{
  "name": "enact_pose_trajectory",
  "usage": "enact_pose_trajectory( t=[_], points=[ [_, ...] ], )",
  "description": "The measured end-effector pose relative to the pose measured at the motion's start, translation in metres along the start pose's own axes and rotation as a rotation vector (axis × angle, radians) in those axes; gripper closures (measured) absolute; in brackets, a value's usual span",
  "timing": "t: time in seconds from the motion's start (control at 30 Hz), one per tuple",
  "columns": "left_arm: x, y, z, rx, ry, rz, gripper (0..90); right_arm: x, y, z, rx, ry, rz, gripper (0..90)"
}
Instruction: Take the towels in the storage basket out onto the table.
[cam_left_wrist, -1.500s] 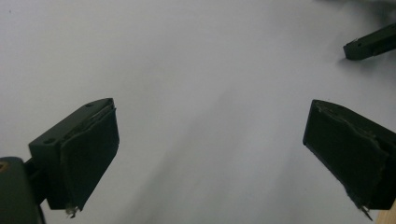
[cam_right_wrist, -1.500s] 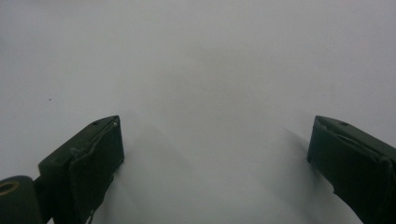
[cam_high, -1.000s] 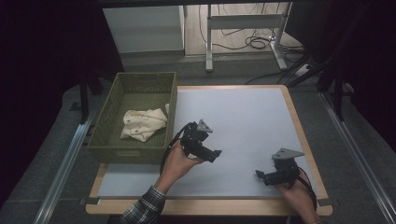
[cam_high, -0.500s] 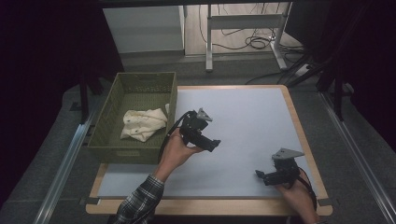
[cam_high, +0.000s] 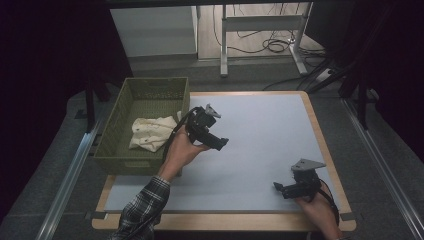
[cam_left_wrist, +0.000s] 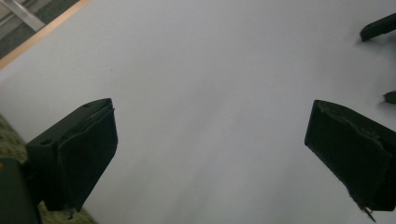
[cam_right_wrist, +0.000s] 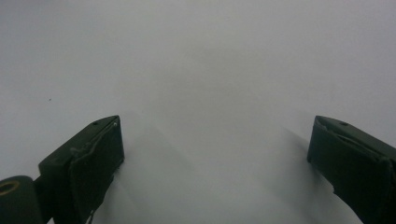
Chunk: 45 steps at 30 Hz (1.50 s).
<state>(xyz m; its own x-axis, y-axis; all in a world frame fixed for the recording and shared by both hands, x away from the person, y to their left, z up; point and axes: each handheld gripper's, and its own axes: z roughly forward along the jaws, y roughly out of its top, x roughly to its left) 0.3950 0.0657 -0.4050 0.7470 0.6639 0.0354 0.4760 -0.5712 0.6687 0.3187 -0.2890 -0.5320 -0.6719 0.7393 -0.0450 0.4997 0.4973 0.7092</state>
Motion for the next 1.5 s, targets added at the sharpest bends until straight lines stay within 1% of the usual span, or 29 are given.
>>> enact_pose_trajectory(
  t=[0.13,0.27,0.43,0.73,0.9,1.0,1.17,1.23,1.37,1.4,1.5],
  points=[
    [0.009,0.001,-0.004,-0.005,0.012,-0.012,2.8,0.0,0.0,0.0,0.0,0.0,0.0,3.8],
    [0.018,0.002,-0.009,-0.018,0.028,-0.037,2.6,0.0,0.0,0.0,0.0,0.0,0.0,3.8],
    [0.029,0.0,-0.015,-0.016,0.051,-0.055,2.3,0.0,0.0,0.0,0.0,0.0,0.0,3.8],
    [0.053,-0.006,-0.029,-0.021,0.103,-0.089,1.9,0.0,0.0,0.0,0.0,0.0,0.0,3.8],
    [0.066,-0.011,-0.036,-0.03,0.117,-0.126,1.4,0.0,0.0,0.0,0.0,0.0,0.0,3.8],
    [0.075,-0.014,-0.041,-0.038,0.128,-0.148,1.1,0.0,0.0,0.0,0.0,0.0,0.0,3.8],
    [0.089,-0.021,-0.047,-0.036,0.154,-0.166,1.0,0.0,0.0,0.0,0.0,0.0,0.0,3.8],
    [0.097,-0.025,-0.048,-0.034,0.162,-0.181,1.0,0.0,0.0,0.0,0.0,-0.001,0.0,3.8],
    [0.112,-0.036,-0.049,-0.017,0.177,-0.203,1.1,0.0,0.0,0.0,0.001,0.0,0.0,3.8],
    [0.114,-0.038,-0.049,-0.018,0.179,-0.215,1.2,0.0,0.0,0.0,0.001,0.0,0.0,3.8],
    [0.123,-0.047,-0.046,-0.002,0.188,-0.23,1.3,0.0,0.0,0.0,0.001,0.0,0.0,3.8]
  ],
)
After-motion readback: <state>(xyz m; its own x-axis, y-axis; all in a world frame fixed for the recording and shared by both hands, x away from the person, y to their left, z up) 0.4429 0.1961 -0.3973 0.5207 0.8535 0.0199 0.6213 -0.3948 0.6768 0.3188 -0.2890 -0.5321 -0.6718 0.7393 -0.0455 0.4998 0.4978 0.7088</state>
